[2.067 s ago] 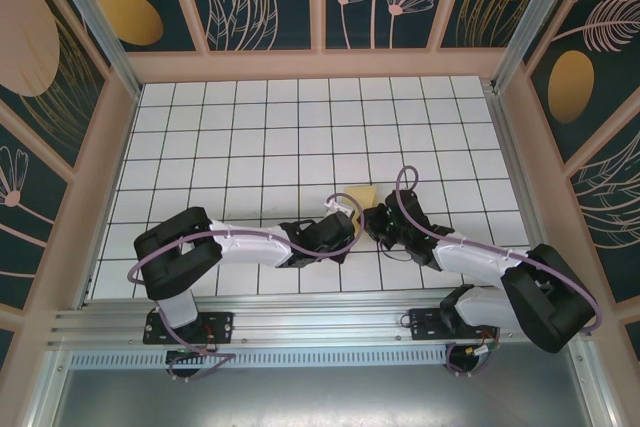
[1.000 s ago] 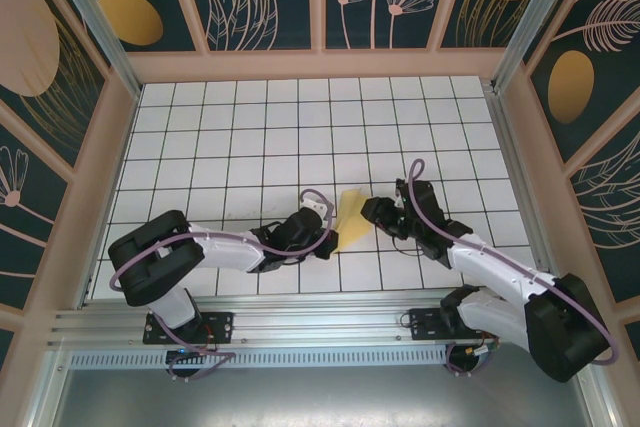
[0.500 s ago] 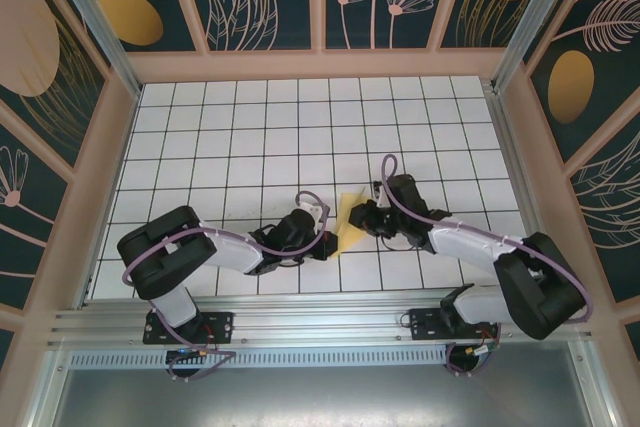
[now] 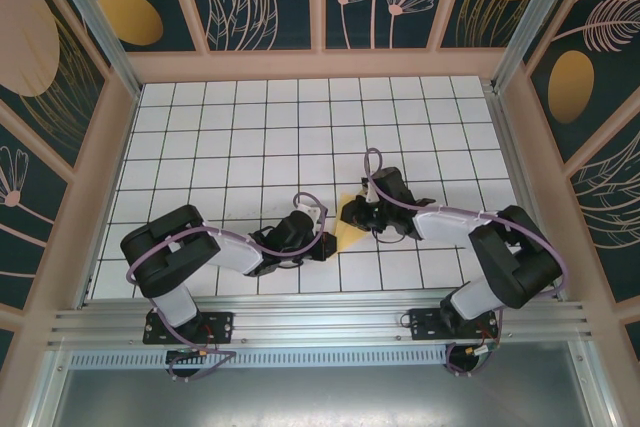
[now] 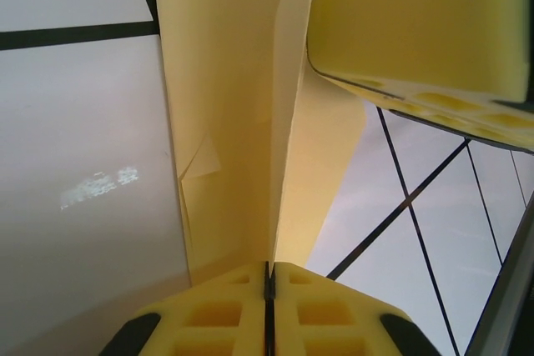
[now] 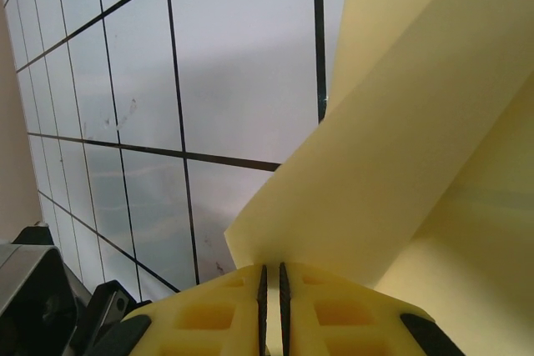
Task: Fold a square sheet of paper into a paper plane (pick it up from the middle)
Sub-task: Fourth fold the wing at the center of the table.
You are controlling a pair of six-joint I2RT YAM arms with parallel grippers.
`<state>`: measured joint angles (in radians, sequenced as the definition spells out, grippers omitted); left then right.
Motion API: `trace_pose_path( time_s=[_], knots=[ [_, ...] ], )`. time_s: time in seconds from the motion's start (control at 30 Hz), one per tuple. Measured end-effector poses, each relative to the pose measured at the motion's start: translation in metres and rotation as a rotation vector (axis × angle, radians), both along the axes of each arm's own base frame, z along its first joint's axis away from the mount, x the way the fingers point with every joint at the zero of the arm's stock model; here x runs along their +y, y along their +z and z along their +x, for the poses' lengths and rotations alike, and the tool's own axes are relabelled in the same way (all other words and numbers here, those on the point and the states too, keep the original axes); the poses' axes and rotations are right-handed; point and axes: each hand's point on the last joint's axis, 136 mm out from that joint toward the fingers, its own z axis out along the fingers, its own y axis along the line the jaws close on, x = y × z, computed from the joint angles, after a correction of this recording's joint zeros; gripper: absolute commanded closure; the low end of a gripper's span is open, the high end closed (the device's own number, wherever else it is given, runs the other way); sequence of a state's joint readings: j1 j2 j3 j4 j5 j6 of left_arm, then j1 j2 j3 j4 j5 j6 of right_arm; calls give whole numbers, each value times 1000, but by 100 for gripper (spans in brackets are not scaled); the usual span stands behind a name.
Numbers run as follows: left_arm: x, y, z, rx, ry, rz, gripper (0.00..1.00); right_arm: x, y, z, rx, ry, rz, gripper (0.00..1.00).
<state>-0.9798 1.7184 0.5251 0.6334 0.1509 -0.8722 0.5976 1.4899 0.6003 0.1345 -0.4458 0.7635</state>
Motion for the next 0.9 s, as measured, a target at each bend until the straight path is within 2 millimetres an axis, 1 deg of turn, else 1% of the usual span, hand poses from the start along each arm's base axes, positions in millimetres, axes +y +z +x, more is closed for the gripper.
trace_pose_path(
  time_s=[0.07, 0.17, 0.27, 0.33, 0.4, 0.6, 0.67, 0.77, 0.83, 0.9],
  knots=[
    [0, 0, 0, 2, 2, -2, 81, 0, -3, 0, 6, 1, -4, 85],
    [0, 4, 0, -1, 2, -11, 80, -1, -8, -1, 18, 0, -13, 85],
    [2, 9, -2, -5, 2, -16, 81, -2, -11, -1, 23, -4, -21, 85],
    [4, 12, -2, -12, 4, -23, 82, -2, -10, 0, 21, -6, -23, 84],
    [6, 14, -3, -13, 4, -24, 81, 0, -8, 2, 16, -7, -20, 84],
    [7, 12, -5, -11, 0, -19, 78, 3, -1, 7, 0, -7, -10, 84],
    [7, 12, -5, -14, -4, -18, 83, 3, -1, 8, -1, -7, -9, 84],
    [7, 12, -5, -16, -7, -15, 88, 4, -1, 8, -2, -6, -9, 84],
    [7, 12, -5, -19, -9, -14, 93, 4, 0, 8, -2, -6, -8, 84],
    [7, 12, -5, -21, -10, -14, 95, 4, 0, 8, -2, -6, -9, 84]
  ],
)
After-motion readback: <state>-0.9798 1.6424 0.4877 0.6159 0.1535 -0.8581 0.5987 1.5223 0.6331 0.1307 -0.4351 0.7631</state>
